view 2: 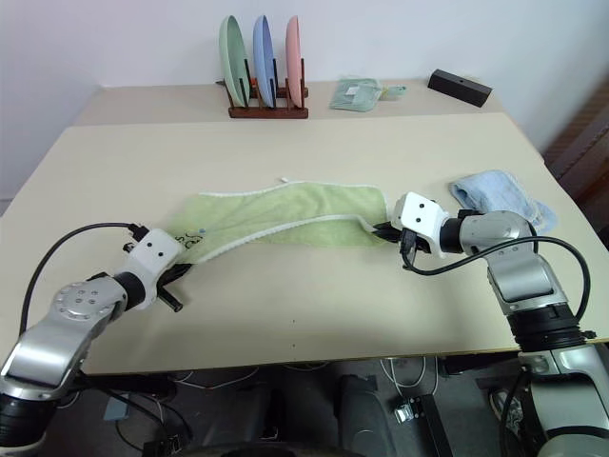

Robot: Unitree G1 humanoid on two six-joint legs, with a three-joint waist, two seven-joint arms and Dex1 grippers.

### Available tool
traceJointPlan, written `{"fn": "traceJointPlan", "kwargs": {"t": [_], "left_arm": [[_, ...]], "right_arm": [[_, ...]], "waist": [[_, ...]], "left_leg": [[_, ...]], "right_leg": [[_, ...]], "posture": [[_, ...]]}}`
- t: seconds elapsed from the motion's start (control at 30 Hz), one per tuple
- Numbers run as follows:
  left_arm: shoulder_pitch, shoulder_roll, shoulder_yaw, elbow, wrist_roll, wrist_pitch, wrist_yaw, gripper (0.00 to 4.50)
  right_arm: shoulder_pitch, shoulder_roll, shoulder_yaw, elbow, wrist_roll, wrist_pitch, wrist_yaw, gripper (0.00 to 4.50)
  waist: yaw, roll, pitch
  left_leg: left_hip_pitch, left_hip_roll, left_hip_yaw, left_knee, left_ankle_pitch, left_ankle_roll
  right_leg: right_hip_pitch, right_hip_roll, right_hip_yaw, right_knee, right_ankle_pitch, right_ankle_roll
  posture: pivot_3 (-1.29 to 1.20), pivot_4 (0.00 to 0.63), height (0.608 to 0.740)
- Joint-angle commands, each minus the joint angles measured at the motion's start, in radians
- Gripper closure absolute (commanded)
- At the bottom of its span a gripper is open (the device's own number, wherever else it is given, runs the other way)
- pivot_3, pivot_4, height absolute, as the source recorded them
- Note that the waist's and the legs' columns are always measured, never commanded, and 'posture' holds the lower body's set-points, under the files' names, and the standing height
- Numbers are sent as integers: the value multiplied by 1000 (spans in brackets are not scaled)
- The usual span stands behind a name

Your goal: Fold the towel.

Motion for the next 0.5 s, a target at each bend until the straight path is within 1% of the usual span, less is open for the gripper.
{"fn": "traceJointPlan", "kwargs": {"t": [0.03,0.07,0.13,0.17,0.2,0.27,0.33,0.4,0.5], "left_arm": [[42,46,86,-70,-91,-33,-125,4483],[74,73,107,-94,-120,-49,-183,4483],[145,125,179,-143,-218,-18,-300,4483],[174,147,205,-158,-243,-23,-342,4483],[197,165,232,-168,-279,-9,-378,4483],[210,186,256,-153,-298,-17,-406,4483],[185,193,248,-113,-285,-28,-397,4483],[131,191,210,-57,-236,-77,-374,4483],[10,173,146,40,-178,-163,-352,4483]], "right_arm": [[-1,-37,-37,-61,45,14,51,4500],[5,-56,-43,-81,67,46,80,4500],[45,-132,-50,-143,117,122,174,4500],[63,-164,-51,-166,130,137,205,4500],[69,-182,-54,-173,132,143,213,4500],[59,-184,-59,-161,120,130,194,4500],[33,-164,-60,-132,99,97,167,4500],[-6,-143,-56,-81,65,44,132,4500],[-106,-105,-45,42,-4,-62,62,4500]], "waist": [[-2,0,0],[-2,0,0],[-3,1,0],[-1,1,0],[0,0,0],[-1,0,0],[-1,0,0],[-1,0,0],[-1,0,0]], "left_leg": [[0,0,0,0,0,0],[0,0,0,0,0,0],[-1,1,0,-1,0,0],[-1,1,0,-1,0,0],[-1,1,0,-1,0,0],[0,1,0,-1,0,0],[1,1,0,0,0,0],[1,1,0,0,0,0],[1,0,0,1,0,0]], "right_leg": [[0,0,0,0,0,0],[0,0,0,0,0,-1],[-1,-2,0,0,-2,-3],[-1,-2,0,-1,-2,-4],[-1,-3,0,-1,-3,-4],[0,-3,0,-1,-4,-6],[1,-3,0,-1,-4,-7],[1,-1,0,-1,-4,-7],[1,1,-1,0,-4,-6]], "posture": [[0,150,740],[0,150,740],[0,150,740],[0,150,740],[0,150,740],[0,150,740],[0,150,740],[0,150,740],[0,150,740]]}}
